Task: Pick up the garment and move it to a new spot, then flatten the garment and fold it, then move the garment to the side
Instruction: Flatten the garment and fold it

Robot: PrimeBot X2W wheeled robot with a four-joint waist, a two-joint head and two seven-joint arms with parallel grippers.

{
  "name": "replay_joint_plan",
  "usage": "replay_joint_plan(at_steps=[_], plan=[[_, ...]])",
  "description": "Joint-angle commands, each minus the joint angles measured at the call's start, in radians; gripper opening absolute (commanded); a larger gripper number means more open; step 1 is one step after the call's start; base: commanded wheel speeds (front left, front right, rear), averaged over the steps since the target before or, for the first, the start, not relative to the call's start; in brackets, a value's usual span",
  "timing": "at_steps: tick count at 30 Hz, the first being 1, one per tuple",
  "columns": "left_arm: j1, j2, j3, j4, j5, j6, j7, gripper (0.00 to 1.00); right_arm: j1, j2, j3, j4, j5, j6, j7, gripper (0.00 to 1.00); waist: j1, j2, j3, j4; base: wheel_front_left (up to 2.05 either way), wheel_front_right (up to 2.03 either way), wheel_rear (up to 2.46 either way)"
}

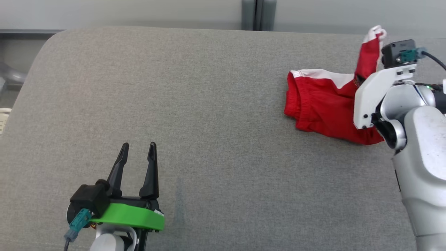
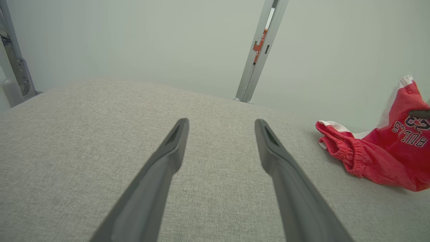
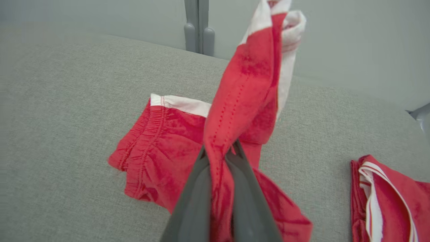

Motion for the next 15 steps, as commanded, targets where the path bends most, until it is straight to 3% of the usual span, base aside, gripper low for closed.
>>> replay_joint_plan(at_steps=[1, 14, 15], plan=[[-0.025, 0.002, -0.005, 0.001, -0.005, -0.002, -0.003, 1.00, -0.019, 0.006, 0.006, 0.021, 0.007, -0.002, 0.003, 0.00, 0.0000, 0.0000, 0.013, 0.026, 0.00, 0.00, 0.00], [-0.052, 0.002, -0.037, 0.008, -0.044, 0.006, -0.003, 1.00, -0.145, 0.090, 0.027, 0.273, 0.010, -0.001, -0.057, 0.00, 0.0000, 0.0000, 0.070, 0.140, 0.00, 0.00, 0.00], [-0.054, 0.002, -0.037, 0.008, -0.045, 0.005, -0.003, 1.00, -0.150, 0.093, 0.030, 0.289, 0.011, -0.001, -0.062, 0.14, 0.0000, 0.0000, 0.072, 0.143, 0.00, 0.00, 0.00]])
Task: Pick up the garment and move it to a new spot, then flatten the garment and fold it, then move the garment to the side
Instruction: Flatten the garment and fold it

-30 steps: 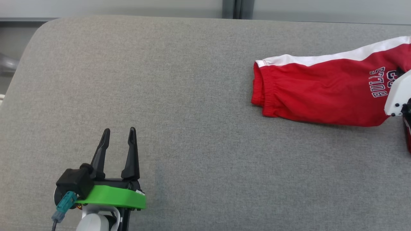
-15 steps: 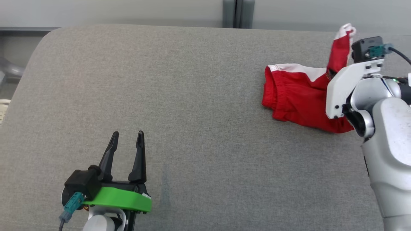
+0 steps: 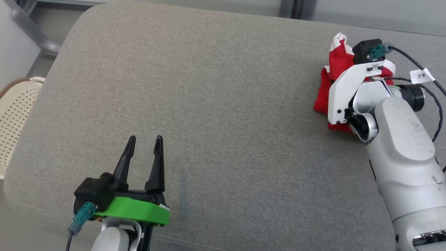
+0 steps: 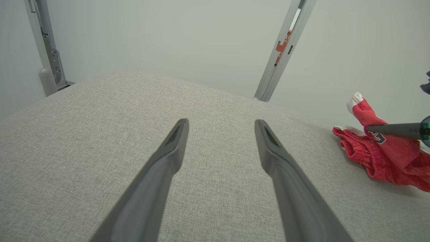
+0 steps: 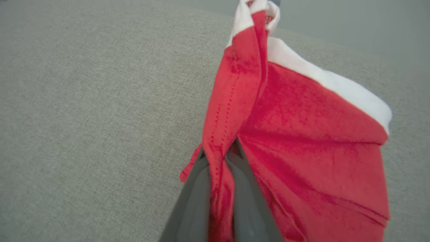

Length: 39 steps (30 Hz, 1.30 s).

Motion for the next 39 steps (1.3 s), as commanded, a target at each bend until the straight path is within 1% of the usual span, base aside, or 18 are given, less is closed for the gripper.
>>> replay_joint_plan(at_steps=[1, 2, 3, 7, 10, 14, 20, 22, 25, 31, 35, 39], plan=[[-0.018, 0.002, 0.001, 0.001, -0.010, 0.002, -0.002, 1.00, -0.011, 0.003, 0.003, 0.017, 0.003, -0.001, -0.011, 0.35, 0.0000, 0.0000, 0.018, 0.020, 0.00, 0.00, 0.00], [-0.018, 0.002, 0.001, 0.002, -0.011, 0.004, -0.003, 1.00, -0.018, 0.007, 0.009, 0.029, 0.007, -0.001, -0.018, 0.95, 0.0000, 0.0000, 0.019, 0.022, 0.00, 0.00, 0.00], [-0.019, 0.002, 0.003, 0.001, -0.011, 0.005, -0.003, 1.00, -0.025, 0.012, 0.013, 0.038, 0.015, -0.001, -0.031, 1.00, 0.0000, 0.0000, 0.020, 0.022, 0.00, 0.00, 0.00], [-0.014, 0.002, 0.012, 0.000, -0.005, 0.009, -0.002, 1.00, -0.036, 0.023, 0.039, 0.045, 0.060, -0.001, -0.069, 1.00, 0.0000, 0.0000, 0.012, 0.009, 0.00, 0.00, 0.00], [-0.009, 0.002, 0.019, -0.002, 0.002, 0.012, -0.003, 1.00, -0.039, 0.027, 0.057, 0.003, 0.130, -0.001, -0.113, 1.00, 0.0000, 0.0000, -0.003, -0.008, 0.00, 0.00, 0.00], [0.003, 0.002, 0.030, -0.006, 0.007, 0.011, -0.002, 1.00, -0.003, -0.033, 0.070, -0.074, 0.170, -0.001, -0.190, 1.00, 0.0000, 0.0000, -0.024, -0.040, 0.00, 0.00, 0.00], [0.020, 0.002, 0.037, -0.006, 0.011, 0.009, -0.002, 1.00, 0.081, -0.123, 0.035, -0.117, 0.139, -0.001, -0.291, 1.00, 0.0000, 0.0000, -0.048, -0.082, 0.00, 0.00, 0.00], [0.025, 0.002, 0.038, -0.006, 0.013, 0.009, -0.002, 1.00, 0.114, -0.139, 0.019, -0.122, 0.125, -0.001, -0.335, 1.00, 0.0000, 0.0000, -0.058, -0.091, 0.00, 0.00, 0.00], [0.038, 0.002, 0.043, -0.007, 0.013, 0.014, -0.002, 1.00, 0.187, -0.153, -0.016, -0.144, 0.098, -0.001, -0.440, 1.00, 0.0000, 0.0000, -0.080, -0.109, 0.00, 0.00, 0.00], [0.070, 0.002, 0.065, -0.008, 0.018, 0.020, -0.001, 1.00, 0.331, -0.133, -0.067, -0.199, 0.055, -0.001, -0.609, 1.00, 0.0000, 0.0000, -0.115, -0.153, 0.00, 0.00, 0.00], [0.090, 0.002, 0.080, -0.008, 0.020, 0.022, -0.001, 1.00, 0.420, -0.105, -0.099, -0.228, 0.038, -0.001, -0.679, 1.00, 0.0000, 0.0000, -0.139, -0.180, 0.00, 0.00, 0.00], [0.117, 0.002, 0.096, -0.017, 0.016, 0.029, -0.001, 1.00, 0.500, -0.065, -0.112, -0.273, 0.020, -0.001, -0.718, 1.00, 0.0000, 0.0000, -0.163, -0.209, 0.00, 0.00, 0.00]])
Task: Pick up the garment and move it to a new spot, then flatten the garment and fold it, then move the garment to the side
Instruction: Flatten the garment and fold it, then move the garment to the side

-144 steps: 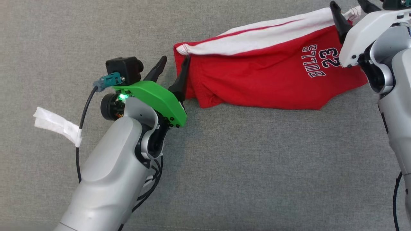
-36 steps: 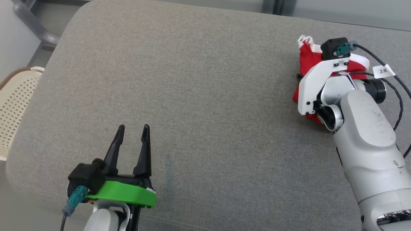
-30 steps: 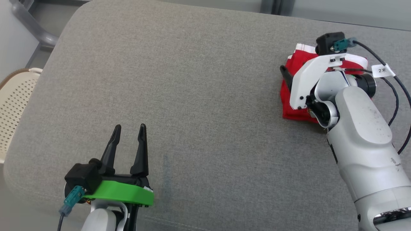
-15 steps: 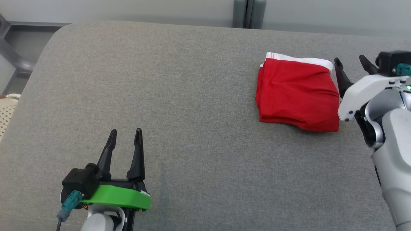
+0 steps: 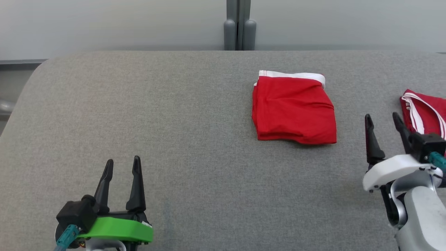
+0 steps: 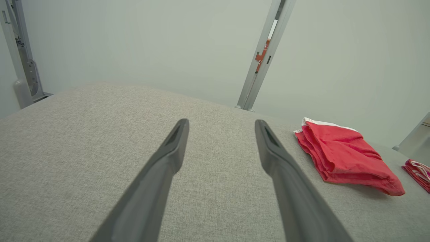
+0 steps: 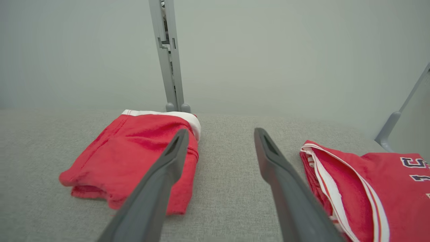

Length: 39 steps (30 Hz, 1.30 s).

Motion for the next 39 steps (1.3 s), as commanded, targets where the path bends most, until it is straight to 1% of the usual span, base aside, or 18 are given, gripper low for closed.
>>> replay_joint_plan(at_steps=[1, 5, 9, 12, 19, 27, 39], plan=[[0.023, 0.002, 0.008, -0.006, 0.001, 0.006, 0.000, 1.00, 0.032, 0.015, 0.002, -0.021, -0.009, -0.002, -0.012, 1.00, 0.0000, 0.0000, -0.030, -0.034, 0.00, 0.00, 0.00], [0.053, 0.002, 0.027, -0.010, 0.006, 0.008, 0.000, 1.00, 0.102, 0.050, 0.025, -0.072, -0.006, -0.002, -0.027, 1.00, 0.0000, 0.0000, -0.053, -0.066, 0.00, 0.00, 0.00], [0.078, 0.002, 0.041, -0.014, 0.011, 0.005, 0.000, 1.00, 0.152, 0.072, 0.038, -0.100, -0.006, -0.002, -0.025, 1.00, 0.0000, 0.0000, -0.072, -0.089, 0.00, 0.00, 0.00], [0.093, 0.002, 0.046, -0.019, 0.017, 0.003, 0.000, 1.00, 0.177, 0.080, 0.050, -0.115, -0.005, -0.002, -0.023, 1.00, 0.0000, 0.0000, -0.082, -0.101, 0.00, 0.00, 0.00], [0.092, 0.002, 0.040, -0.013, 0.035, -0.002, 0.000, 1.00, 0.213, 0.101, 0.040, -0.140, -0.002, -0.002, -0.003, 1.00, 0.0000, 0.0000, -0.095, -0.120, 0.00, 0.00, 0.00], [0.091, 0.002, 0.038, -0.003, 0.044, -0.002, 0.000, 1.00, 0.222, 0.107, 0.035, -0.150, 0.001, -0.002, 0.000, 1.00, 0.0000, 0.0000, -0.103, -0.131, 0.00, 0.00, 0.00], [0.085, 0.002, 0.042, 0.005, 0.054, -0.008, 0.000, 1.00, 0.218, 0.113, 0.029, -0.149, 0.009, -0.002, 0.010, 1.00, 0.0000, 0.0000, -0.092, -0.124, 0.00, 0.00, 0.00]])
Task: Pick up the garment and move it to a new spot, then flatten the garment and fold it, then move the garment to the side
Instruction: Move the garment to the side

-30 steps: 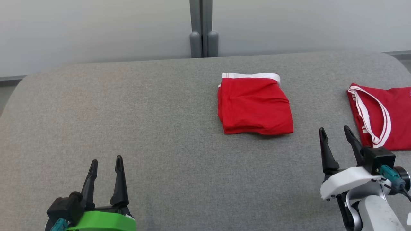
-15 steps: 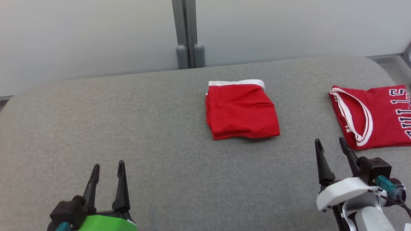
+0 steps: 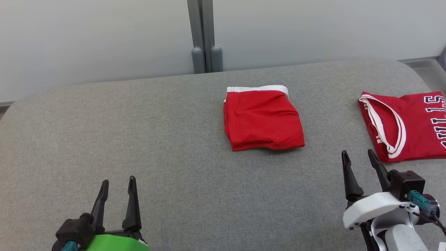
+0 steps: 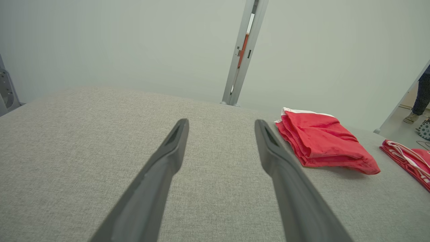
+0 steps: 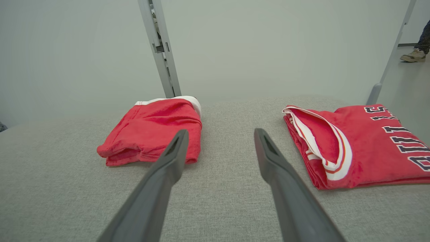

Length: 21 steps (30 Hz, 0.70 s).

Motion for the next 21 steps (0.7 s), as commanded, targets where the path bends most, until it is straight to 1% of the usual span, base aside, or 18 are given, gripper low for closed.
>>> replay_joint_plan(at_steps=[1, 8, 12, 16, 21], plan=[[-0.001, 0.002, 0.004, 0.001, 0.013, -0.005, 0.000, 1.00, 0.005, 0.000, -0.002, -0.001, 0.003, -0.002, 0.001, 1.00, 0.0000, 0.0000, 0.001, 0.001, 0.00, 0.00, 0.00], [-0.011, 0.002, -0.001, 0.003, 0.012, -0.006, 0.000, 1.00, -0.002, -0.001, -0.010, -0.003, -0.001, -0.002, 0.004, 1.00, 0.0000, 0.0000, 0.008, 0.015, 0.00, 0.00, 0.00], [-0.018, 0.002, -0.005, -0.003, 0.003, -0.003, 0.000, 1.00, -0.024, -0.013, -0.016, -0.009, 0.000, -0.002, 0.037, 1.00, 0.0000, 0.0000, 0.017, 0.031, 0.00, 0.00, 0.00], [-0.034, 0.002, -0.014, -0.011, 0.000, -0.004, 0.000, 1.00, -0.102, -0.046, -0.018, -0.005, 0.001, -0.001, 0.129, 1.00, 0.0000, 0.0000, 0.048, 0.050, 0.00, 0.00, 0.00], [-0.065, 0.002, -0.031, -0.027, -0.004, -0.006, 0.000, 1.00, -0.263, -0.118, -0.007, 0.052, 0.023, -0.001, 0.327, 1.00, 0.0000, 0.0000, 0.107, 0.087, 0.00, 0.00, 0.00]])
